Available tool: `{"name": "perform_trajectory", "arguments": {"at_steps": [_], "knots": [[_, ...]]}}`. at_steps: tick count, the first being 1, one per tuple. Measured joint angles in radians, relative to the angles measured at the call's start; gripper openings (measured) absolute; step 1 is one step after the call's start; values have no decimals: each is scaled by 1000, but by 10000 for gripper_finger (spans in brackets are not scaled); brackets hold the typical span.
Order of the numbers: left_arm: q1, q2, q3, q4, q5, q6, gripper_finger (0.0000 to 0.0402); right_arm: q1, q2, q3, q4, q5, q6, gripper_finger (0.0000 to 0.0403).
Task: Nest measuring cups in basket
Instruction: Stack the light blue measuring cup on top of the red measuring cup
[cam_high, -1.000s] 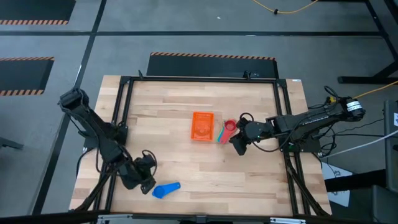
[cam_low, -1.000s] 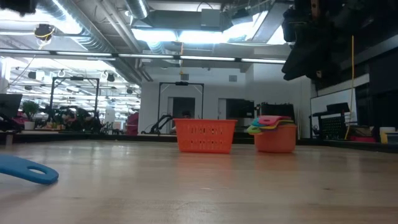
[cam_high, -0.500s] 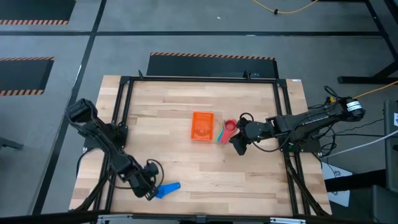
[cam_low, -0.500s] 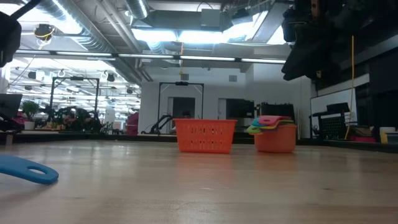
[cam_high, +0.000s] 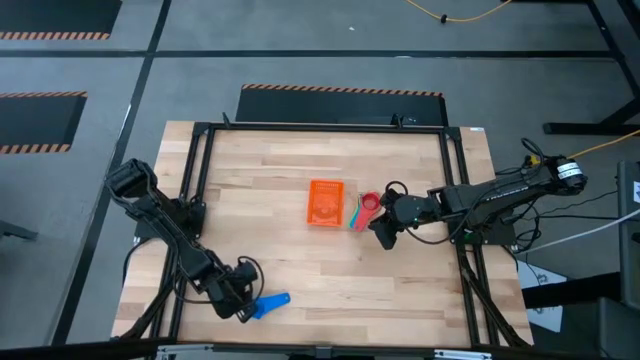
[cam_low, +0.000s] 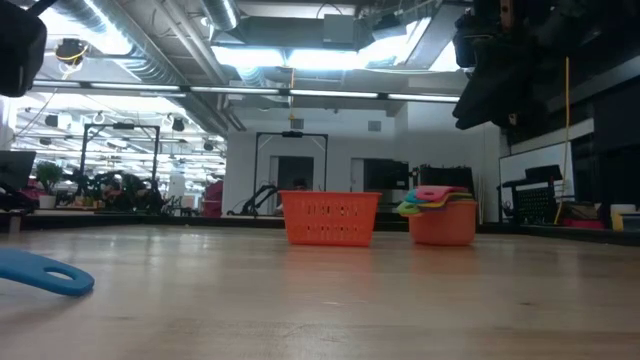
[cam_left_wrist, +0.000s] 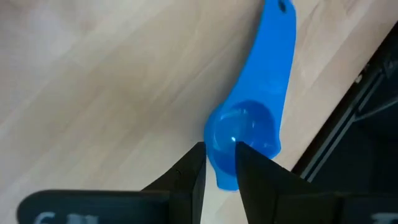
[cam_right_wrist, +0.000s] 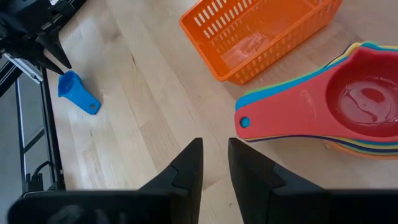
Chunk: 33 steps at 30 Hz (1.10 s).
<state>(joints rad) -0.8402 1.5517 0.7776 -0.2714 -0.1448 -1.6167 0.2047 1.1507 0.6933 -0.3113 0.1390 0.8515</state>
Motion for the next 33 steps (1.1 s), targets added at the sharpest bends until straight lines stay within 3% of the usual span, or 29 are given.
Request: {"name": "perform_trajectory", "arguments": {"at_steps": [16, 21, 24, 27, 33], "knots": [[0, 76, -1, 12, 6, 5, 78, 0, 0, 0, 0, 0, 0, 81], [12, 79, -1, 11, -2, 73, 45, 0, 0, 0, 0, 0, 0, 81], [40, 79, -1, 11, -17, 167, 13, 0, 0, 0, -1, 0, 0, 81], [91, 79, 0, 11, -23, 315, 12, 0, 0, 0, -1, 0, -10, 81], [275, 78, 43, 30, -22, 781, 10, 0, 0, 0, 0, 0, -35, 81]]}}
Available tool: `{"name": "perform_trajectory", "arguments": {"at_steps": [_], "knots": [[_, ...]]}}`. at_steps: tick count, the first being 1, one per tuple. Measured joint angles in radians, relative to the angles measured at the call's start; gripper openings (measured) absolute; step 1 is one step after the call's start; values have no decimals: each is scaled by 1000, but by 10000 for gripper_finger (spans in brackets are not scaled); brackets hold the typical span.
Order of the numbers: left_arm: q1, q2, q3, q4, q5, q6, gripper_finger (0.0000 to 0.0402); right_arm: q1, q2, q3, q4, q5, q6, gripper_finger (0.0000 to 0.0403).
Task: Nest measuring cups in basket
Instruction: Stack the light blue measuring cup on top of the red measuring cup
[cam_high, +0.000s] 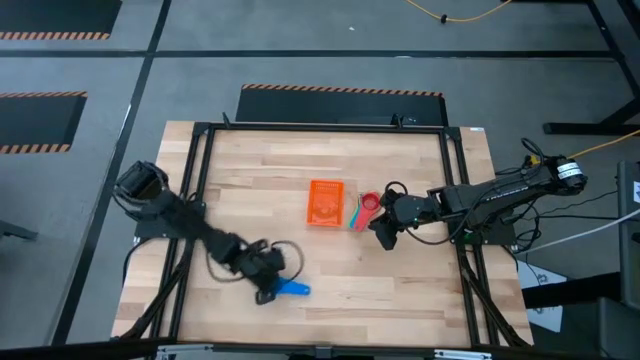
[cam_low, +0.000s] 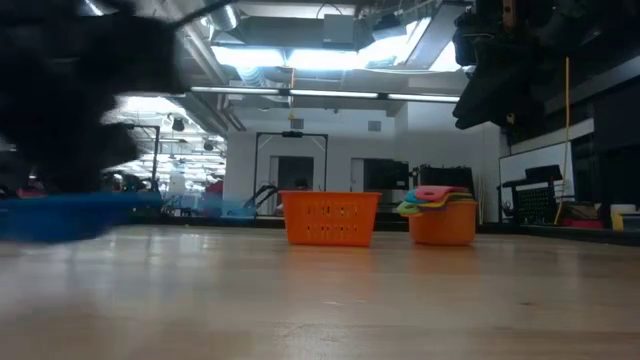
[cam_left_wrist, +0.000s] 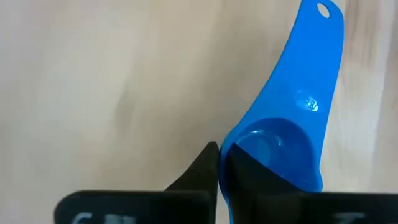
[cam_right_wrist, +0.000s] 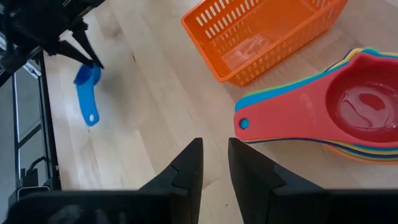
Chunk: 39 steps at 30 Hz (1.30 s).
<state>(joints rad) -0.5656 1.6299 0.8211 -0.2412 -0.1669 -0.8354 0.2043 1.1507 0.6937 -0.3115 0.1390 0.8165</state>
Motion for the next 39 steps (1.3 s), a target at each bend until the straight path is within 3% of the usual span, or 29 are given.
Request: {"name": "perform_trajectory", "arguments": {"at_steps": [8, 16, 20, 25, 31, 39], "knots": [[258, 4, 148, 78, 74, 650, 15, 0, 0, 0, 0, 0, 0, 81], [370, 96, 287, 208, 161, 1018, 11, 0, 0, 0, 3, 0, -11, 81], [378, 177, 331, 337, 205, 1056, 15, 0, 0, 0, 6, 0, -11, 81], [372, 272, 372, 378, 263, 1085, 18, 0, 0, 0, 6, 0, -10, 81], [358, 362, 394, 381, 257, 1081, 16, 0, 0, 0, 1, 0, -11, 81], [343, 389, 393, 383, 224, 1080, 47, 0, 0, 0, 2, 0, -12, 81]]}}
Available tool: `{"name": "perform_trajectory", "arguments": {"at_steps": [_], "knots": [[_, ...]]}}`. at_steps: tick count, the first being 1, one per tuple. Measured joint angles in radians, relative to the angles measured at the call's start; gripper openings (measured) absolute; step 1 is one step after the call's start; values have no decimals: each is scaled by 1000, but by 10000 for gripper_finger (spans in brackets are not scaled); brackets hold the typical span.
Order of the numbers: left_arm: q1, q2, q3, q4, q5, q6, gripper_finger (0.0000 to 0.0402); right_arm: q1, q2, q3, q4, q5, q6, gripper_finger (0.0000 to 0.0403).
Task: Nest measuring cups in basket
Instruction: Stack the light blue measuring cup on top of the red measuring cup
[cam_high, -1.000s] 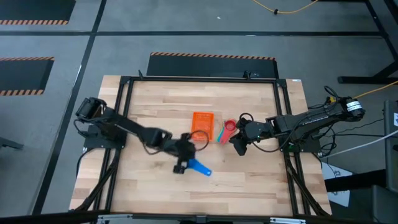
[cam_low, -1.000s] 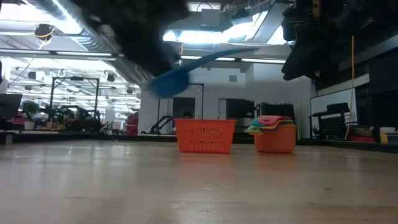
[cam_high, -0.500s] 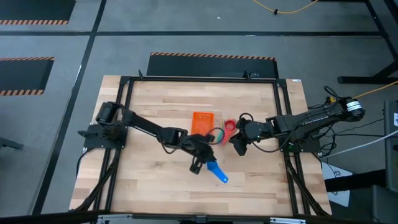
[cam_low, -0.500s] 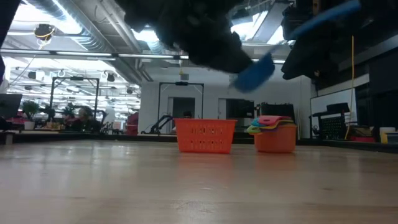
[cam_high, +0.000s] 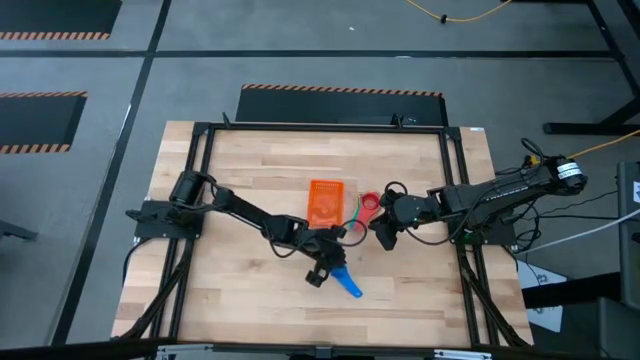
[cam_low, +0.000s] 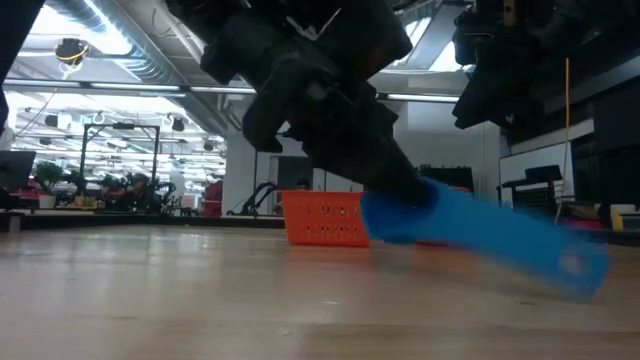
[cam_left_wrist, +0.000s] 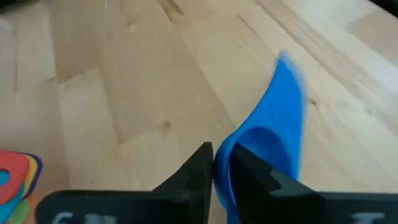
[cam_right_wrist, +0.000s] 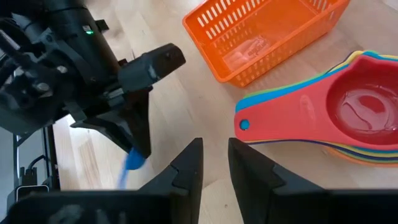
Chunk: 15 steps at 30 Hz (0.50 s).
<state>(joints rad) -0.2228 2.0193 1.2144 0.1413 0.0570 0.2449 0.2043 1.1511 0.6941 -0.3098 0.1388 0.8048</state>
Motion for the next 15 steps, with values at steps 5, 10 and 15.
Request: {"name": "perform_trajectory", "arguments": {"at_steps": [5, 10, 15], "knots": [[0, 0, 0, 5, -2, -7, 74, 0, 0, 0, -1, 0, 0, 81], [-1, 0, 0, 4, -21, -7, 107, 0, 0, 0, 0, 0, -1, 81], [-1, 0, 0, 28, -22, -7, 125, 0, 0, 0, -1, 0, -2, 81]]}}
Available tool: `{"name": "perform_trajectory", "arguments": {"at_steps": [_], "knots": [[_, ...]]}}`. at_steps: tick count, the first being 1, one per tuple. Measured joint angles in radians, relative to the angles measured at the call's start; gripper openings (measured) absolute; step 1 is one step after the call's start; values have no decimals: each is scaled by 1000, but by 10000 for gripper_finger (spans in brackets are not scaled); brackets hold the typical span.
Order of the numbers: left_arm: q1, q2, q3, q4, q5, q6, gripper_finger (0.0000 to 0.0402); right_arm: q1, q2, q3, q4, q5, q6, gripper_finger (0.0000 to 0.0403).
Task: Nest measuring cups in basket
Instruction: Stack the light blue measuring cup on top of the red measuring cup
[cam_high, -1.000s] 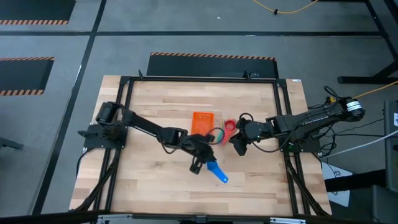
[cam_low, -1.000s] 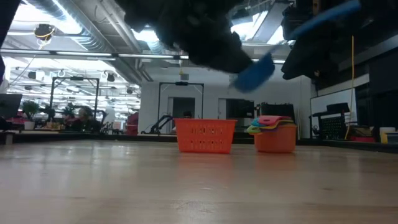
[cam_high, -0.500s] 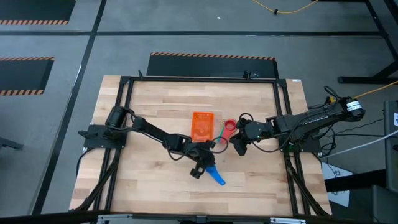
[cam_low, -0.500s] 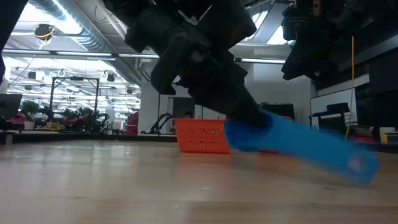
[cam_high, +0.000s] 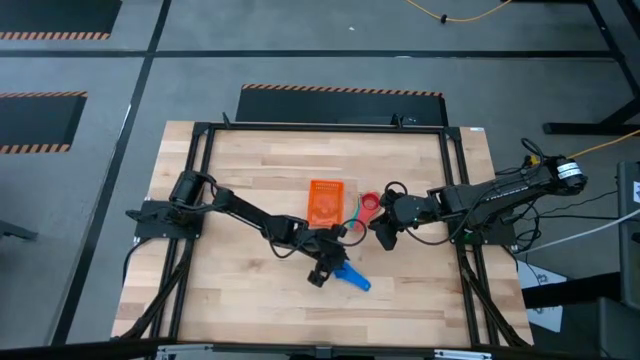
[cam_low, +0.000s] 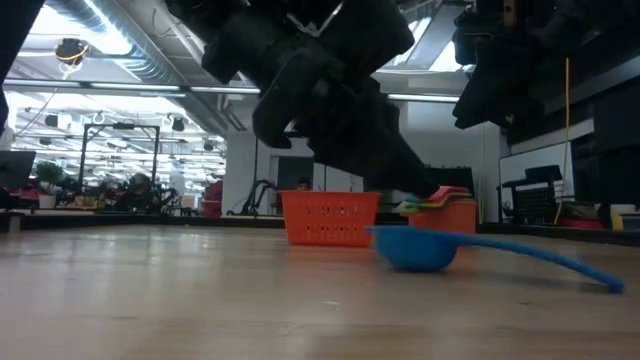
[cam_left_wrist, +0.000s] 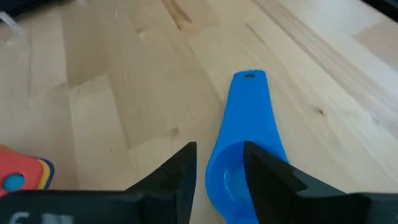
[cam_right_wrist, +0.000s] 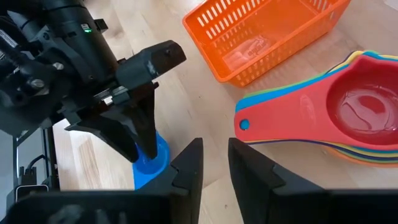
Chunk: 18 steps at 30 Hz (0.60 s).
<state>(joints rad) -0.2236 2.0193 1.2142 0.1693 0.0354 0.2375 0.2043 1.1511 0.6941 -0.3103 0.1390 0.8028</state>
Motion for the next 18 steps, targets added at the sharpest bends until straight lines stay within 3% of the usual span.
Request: {"name": "perform_trajectory", "arguments": {"at_steps": [6, 10, 18], "knots": [[-2, -21, -2, 19, 0, -16, 124, 0, 0, 0, 1, 0, -1, 81], [-2, -78, -1, 17, -2, -34, 125, 2, 0, 0, 32, 0, -104, 81], [-17, -267, -1, -103, -55, -21, 124, 38, 1, -1, 256, -1, -256, 81]]}}
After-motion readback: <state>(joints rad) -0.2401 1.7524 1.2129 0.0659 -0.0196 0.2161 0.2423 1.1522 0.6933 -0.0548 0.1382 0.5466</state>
